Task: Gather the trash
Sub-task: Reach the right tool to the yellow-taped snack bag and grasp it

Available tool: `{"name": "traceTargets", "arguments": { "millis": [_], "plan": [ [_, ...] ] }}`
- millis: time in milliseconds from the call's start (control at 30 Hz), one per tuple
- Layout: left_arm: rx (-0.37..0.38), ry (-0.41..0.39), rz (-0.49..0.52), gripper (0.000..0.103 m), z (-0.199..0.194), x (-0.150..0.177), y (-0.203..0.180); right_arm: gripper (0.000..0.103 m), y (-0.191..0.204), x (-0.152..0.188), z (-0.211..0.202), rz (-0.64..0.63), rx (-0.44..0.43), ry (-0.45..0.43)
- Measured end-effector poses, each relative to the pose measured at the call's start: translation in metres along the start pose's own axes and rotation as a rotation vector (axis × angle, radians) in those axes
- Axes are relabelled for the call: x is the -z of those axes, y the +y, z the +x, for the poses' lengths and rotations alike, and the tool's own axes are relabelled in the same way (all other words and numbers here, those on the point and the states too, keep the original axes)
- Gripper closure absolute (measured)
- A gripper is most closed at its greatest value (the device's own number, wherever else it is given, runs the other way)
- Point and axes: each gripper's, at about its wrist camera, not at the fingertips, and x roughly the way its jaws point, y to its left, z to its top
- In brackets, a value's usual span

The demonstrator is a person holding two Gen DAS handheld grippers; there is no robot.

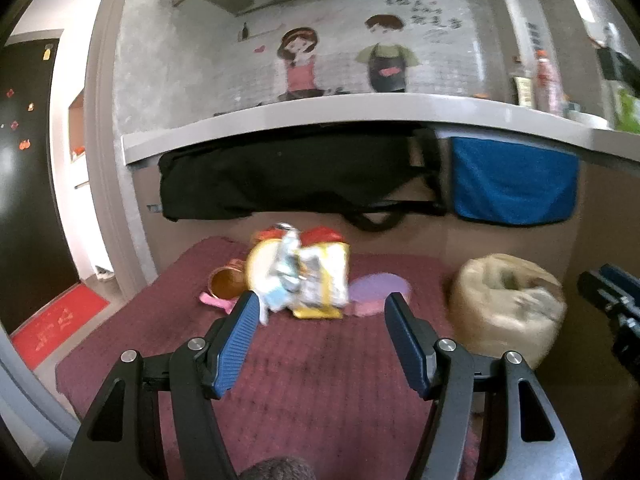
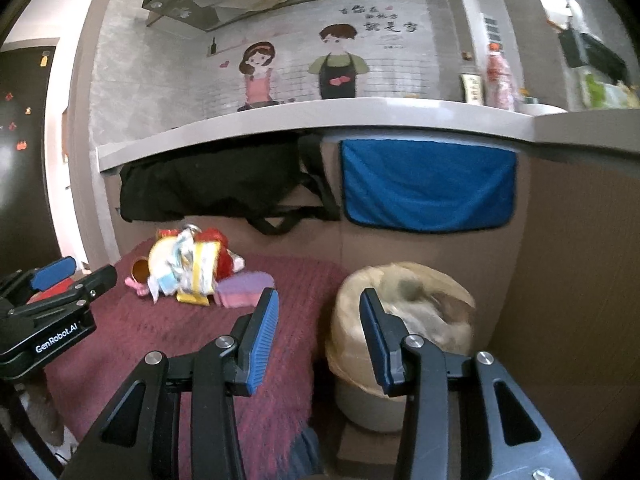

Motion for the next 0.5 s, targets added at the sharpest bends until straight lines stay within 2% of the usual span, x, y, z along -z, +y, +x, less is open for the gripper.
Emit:
{"name": "traceTargets", "arguments": {
  "millis": [100,233,367,500],
  "plan": [
    [-0.022,0.018,-0.042,0.038,0.035,-0.015,0.036,0.063,0.014,-0.020,0.034,0.015,-0.040,0.029],
    [-0.056,0.038,-0.122,0.038,0.080,-0.025,0.104,0.063,0.046,-0.039,0.089,0.008,-0.092,0.087],
    [-0.044,0.089,-0.172,0.038,0.116,-0.023,0.166,0.063,0.093,-0.047,0.143,-0.029,-0.154,0.161],
    [0.006,0.154,-0.220,0.038,0.143,-0.011,0.213,0.063,0.140,-0.044,0.187,-0.091,-0.203,0.216]
  ]
}}
